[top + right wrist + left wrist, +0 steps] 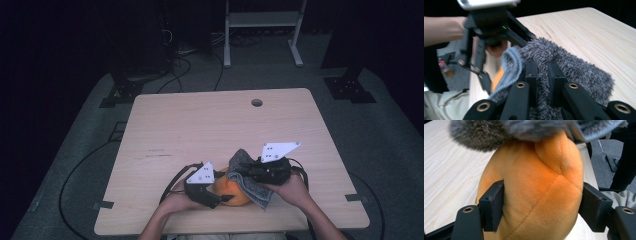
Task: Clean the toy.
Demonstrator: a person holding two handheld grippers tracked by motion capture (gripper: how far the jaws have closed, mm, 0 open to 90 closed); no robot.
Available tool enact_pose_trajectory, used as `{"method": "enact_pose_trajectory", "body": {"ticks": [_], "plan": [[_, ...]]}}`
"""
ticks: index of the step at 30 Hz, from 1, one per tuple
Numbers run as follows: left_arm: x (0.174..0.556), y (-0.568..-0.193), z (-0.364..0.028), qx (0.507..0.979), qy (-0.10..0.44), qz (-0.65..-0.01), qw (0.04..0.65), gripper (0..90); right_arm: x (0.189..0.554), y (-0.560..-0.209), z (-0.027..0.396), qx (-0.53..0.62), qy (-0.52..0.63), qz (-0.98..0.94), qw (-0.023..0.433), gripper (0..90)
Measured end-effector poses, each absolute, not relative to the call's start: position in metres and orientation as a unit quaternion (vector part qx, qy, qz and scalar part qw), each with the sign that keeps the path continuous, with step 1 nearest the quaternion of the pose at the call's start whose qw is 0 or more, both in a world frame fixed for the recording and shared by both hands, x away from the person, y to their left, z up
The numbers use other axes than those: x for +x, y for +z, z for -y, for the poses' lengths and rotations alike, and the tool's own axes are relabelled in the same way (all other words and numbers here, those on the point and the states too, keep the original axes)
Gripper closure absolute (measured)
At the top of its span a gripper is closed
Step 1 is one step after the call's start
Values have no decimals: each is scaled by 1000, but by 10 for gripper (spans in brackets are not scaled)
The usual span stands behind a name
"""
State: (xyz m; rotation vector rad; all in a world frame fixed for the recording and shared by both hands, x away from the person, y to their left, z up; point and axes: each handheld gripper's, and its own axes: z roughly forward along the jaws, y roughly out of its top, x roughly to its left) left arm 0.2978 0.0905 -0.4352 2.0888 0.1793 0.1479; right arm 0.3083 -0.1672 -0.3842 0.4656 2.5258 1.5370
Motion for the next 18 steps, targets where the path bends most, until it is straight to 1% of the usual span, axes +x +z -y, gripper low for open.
{"method": "enact_pose_trajectory", "body": {"ticks": [8, 13, 16, 18], "plan": [[299, -437, -93, 860, 59, -77, 501, 272, 310, -405, 204, 207, 518, -827, 74, 804], [302, -436, -94, 857, 57, -91, 504, 256, 307, -418, 227, 236, 515, -821, 68, 805], [305, -437, -95, 853, 51, -105, 509, 256, 305, -416, 235, 243, 522, -815, 68, 805], [308, -438, -95, 848, 44, -115, 516, 257, 304, -409, 231, 232, 544, -803, 67, 805]]}}
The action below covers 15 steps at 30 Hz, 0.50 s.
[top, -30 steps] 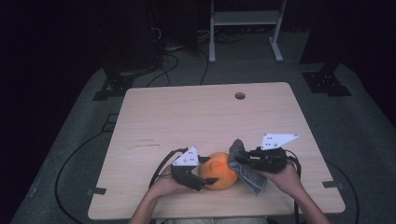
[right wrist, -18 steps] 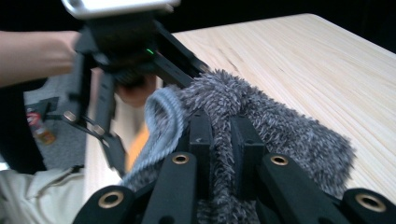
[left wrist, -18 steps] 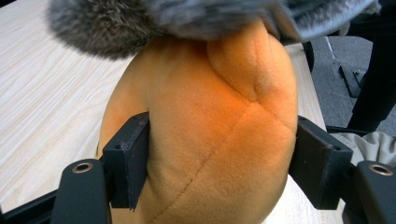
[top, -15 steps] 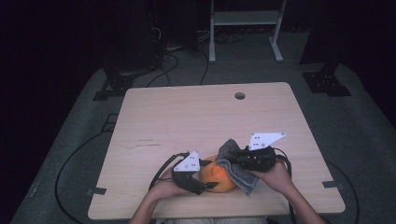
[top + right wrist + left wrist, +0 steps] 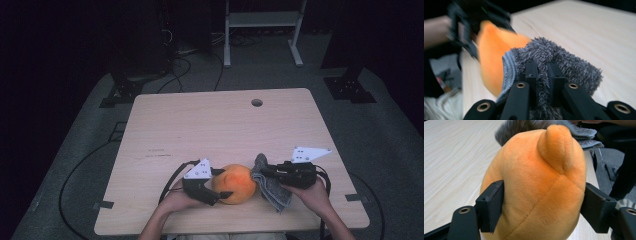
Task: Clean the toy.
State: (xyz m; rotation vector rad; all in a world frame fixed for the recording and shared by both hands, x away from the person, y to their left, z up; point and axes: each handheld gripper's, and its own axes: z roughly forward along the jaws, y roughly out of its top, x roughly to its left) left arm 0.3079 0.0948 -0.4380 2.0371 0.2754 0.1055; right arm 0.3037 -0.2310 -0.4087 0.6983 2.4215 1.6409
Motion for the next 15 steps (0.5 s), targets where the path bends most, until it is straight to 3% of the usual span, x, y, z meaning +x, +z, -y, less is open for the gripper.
{"method": "enact_pose_trajectory", "body": {"ticks": [6, 15], "plan": [[313, -439, -102, 845, 38, -131, 516, 257, 305, -397, 194, 181, 537, -820, 84, 804], [316, -440, -109, 841, 30, -150, 519, 257, 311, -433, 226, 247, 512, -820, 70, 803]]}}
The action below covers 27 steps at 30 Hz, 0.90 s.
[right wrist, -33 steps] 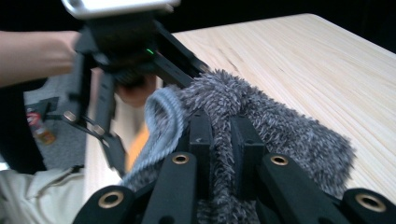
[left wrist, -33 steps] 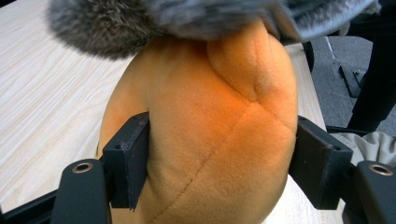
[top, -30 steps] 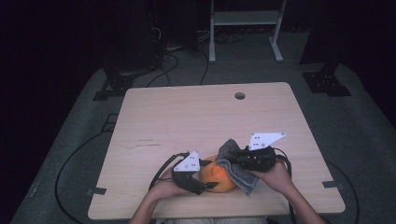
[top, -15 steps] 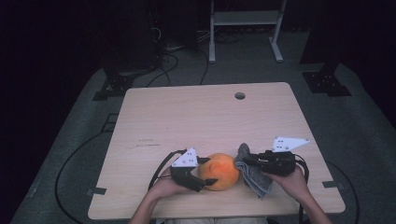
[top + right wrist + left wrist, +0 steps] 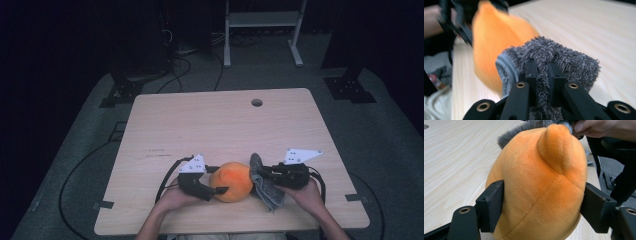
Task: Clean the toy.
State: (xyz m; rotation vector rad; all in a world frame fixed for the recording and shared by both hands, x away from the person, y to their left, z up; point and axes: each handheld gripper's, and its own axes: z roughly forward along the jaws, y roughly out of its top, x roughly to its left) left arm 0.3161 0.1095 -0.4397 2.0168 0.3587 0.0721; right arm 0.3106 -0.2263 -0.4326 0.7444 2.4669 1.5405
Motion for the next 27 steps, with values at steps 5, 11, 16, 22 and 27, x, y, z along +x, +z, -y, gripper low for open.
{"method": "enact_pose_trajectory", "body": {"ticks": [5, 11, 16, 22, 27], "plan": [[320, -441, -109, 833, 23, -165, 527, 257, 301, -415, 233, 232, 522, -817, 82, 801], [321, -440, -106, 834, 23, -169, 525, 259, 297, -384, 197, 168, 541, -818, 102, 801], [322, -439, -112, 834, 18, -178, 522, 259, 305, -397, 182, 161, 529, -828, 93, 799], [324, -439, -110, 830, 16, -188, 525, 260, 307, -418, 211, 206, 513, -827, 102, 799], [322, -437, -104, 831, 24, -186, 524, 272, 302, -411, 213, 207, 517, -824, 108, 798]]}}
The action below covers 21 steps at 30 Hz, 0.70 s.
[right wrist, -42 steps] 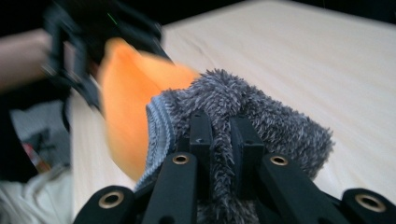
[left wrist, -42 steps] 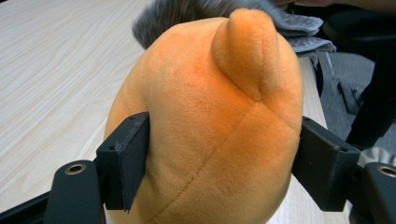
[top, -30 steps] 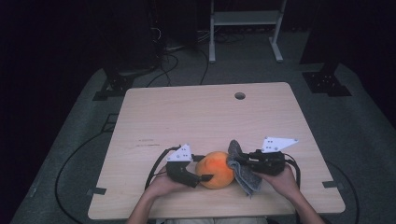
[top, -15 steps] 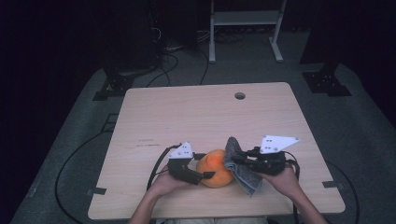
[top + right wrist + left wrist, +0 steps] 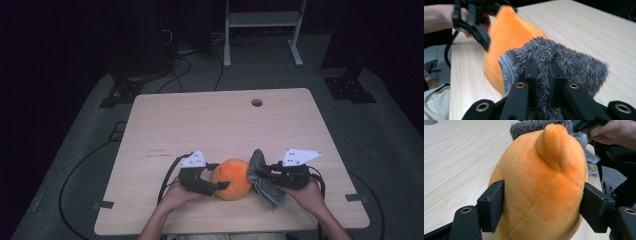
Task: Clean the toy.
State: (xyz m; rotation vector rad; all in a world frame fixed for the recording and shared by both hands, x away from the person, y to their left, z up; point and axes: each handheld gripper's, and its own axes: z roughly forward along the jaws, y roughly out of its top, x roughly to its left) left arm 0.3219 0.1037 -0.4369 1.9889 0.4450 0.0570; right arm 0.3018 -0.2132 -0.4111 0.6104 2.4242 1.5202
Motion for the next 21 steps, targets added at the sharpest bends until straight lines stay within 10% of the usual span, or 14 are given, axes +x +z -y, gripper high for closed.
{"method": "enact_pose_trajectory", "body": {"ticks": [11, 21], "plan": [[327, -441, -108, 836, -9, -163, 523, 93, 308, -396, 183, 154, 530, -829, 92, 799], [319, -440, -94, 844, 22, -153, 514, 290, 300, -366, 157, 121, 533, -831, 101, 803]]}}
